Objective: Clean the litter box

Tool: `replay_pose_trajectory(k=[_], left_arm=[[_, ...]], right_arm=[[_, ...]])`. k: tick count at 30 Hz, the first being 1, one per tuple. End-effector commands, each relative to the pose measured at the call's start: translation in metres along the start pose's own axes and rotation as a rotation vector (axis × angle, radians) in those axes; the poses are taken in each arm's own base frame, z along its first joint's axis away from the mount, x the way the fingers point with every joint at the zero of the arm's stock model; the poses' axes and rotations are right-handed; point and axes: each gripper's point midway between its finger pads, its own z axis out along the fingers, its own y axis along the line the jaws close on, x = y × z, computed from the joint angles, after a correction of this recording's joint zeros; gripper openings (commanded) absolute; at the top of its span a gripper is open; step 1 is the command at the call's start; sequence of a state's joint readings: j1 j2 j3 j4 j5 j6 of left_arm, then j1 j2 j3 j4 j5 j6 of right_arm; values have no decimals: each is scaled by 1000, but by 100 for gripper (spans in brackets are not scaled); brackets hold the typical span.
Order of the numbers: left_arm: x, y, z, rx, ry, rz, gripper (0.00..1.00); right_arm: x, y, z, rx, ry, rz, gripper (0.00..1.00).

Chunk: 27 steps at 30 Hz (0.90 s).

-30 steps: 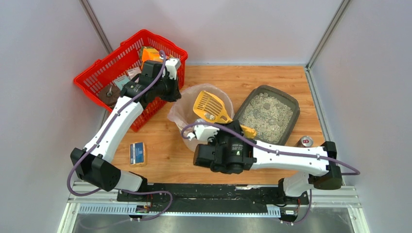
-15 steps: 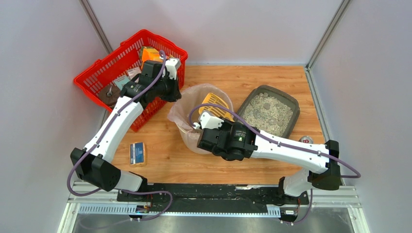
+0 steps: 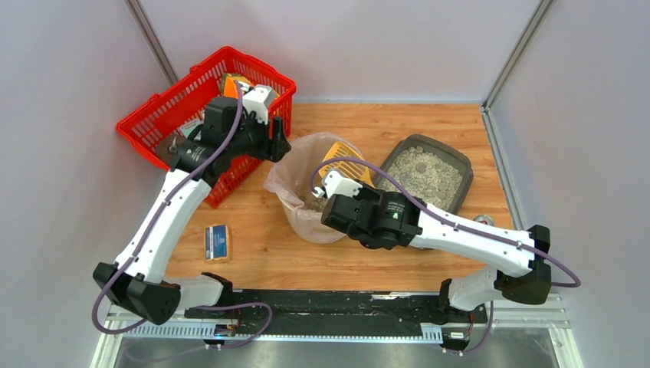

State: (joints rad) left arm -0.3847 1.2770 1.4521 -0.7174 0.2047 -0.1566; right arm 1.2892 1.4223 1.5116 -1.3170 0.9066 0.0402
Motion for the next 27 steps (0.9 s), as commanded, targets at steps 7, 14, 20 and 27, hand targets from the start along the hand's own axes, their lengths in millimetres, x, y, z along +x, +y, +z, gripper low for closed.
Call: replay_pose_trajectory(k=[7,14,20,27], left_arm=[[-26,-65,-24,370,-159,103,70],[-22,-102,-25,624,-119,65,70],[-17,-105,-15,658,-92,23,70],[-13,-105,-5,664,-64,-2,65]], right_arm=[[-25,-21,-5,30,-145,35,0],[-31,-18,-9,-29,-196,46,0],[-31,-9,-7,-57,-191,25,0],[-37,-8,-9,-79,-224,34,0]])
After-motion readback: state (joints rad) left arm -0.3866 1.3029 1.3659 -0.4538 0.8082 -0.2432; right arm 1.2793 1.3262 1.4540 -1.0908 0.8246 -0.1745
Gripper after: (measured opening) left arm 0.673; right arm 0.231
